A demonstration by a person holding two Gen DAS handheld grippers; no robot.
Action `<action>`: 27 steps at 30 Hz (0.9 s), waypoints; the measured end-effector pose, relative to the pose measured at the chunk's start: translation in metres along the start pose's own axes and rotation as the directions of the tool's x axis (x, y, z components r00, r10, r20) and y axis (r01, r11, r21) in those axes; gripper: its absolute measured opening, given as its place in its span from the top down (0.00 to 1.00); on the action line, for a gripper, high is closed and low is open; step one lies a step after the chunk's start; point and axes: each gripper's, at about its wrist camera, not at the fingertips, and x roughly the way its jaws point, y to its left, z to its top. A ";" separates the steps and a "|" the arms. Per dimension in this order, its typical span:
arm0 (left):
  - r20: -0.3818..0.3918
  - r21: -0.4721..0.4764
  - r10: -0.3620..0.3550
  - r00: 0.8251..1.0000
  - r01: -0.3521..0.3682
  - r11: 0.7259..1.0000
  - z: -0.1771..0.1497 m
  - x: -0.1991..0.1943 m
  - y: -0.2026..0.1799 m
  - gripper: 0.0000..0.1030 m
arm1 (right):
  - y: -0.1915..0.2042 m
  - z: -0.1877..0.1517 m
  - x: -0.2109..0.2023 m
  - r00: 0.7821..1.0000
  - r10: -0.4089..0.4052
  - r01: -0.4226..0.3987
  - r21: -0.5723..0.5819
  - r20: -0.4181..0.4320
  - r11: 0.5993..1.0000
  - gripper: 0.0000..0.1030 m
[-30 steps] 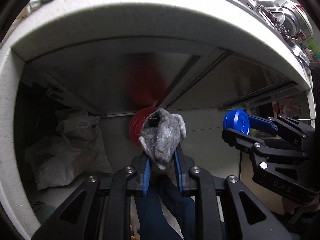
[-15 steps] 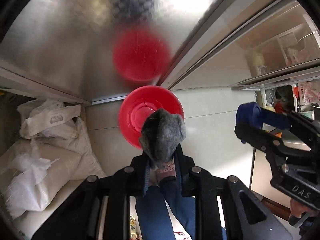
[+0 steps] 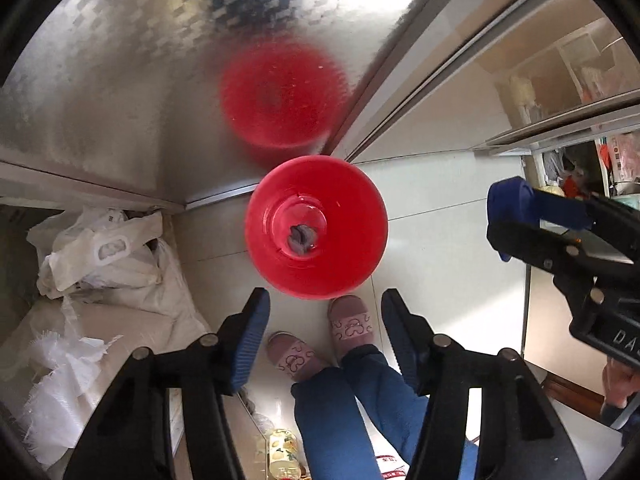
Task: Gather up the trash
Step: 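Open the left gripper over the red bin while the right gripper releases the cap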
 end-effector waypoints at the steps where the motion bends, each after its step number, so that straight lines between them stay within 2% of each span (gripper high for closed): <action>1: 0.006 -0.007 -0.002 1.000 0.002 1.000 -0.001 -0.001 0.003 0.46 | 0.002 0.000 0.000 1.000 0.000 0.000 -0.007 0.000 1.000 0.58; 4: 0.033 -0.023 0.010 0.999 -0.009 1.000 -0.004 -0.003 0.014 0.43 | 0.008 0.002 0.004 1.000 -0.001 0.001 -0.033 -0.003 0.999 0.58; 8: 0.052 -0.052 0.005 0.999 -0.002 0.999 -0.008 -0.006 0.027 0.20 | 0.016 0.005 0.014 1.000 0.002 -0.003 -0.052 -0.021 0.999 0.58; 12: 0.084 -0.072 0.018 0.996 -0.012 0.997 -0.012 -0.008 0.039 0.14 | 0.022 0.006 0.027 0.999 0.000 -0.003 -0.070 -0.039 0.998 0.58; 16: 0.099 -0.077 0.057 0.993 -0.050 0.996 -0.015 -0.009 0.045 0.00 | 0.027 0.006 0.038 0.998 -0.006 0.001 -0.084 -0.065 0.996 0.58; 18: 0.096 -0.078 0.086 0.992 -0.079 0.994 -0.017 -0.008 0.047 0.00 | 0.028 0.005 0.041 0.997 -0.016 0.008 -0.100 -0.073 0.995 0.58; 21: 0.094 -0.093 0.064 0.994 -0.055 0.994 -0.019 -0.006 0.054 0.00 | 0.027 0.004 0.044 0.996 -0.022 0.013 -0.111 -0.083 0.994 0.58; 27: 0.077 -0.102 0.063 0.995 -0.055 0.993 -0.022 -0.002 0.060 0.00 | 0.027 0.001 0.053 0.991 -0.035 0.022 -0.107 -0.128 0.994 0.58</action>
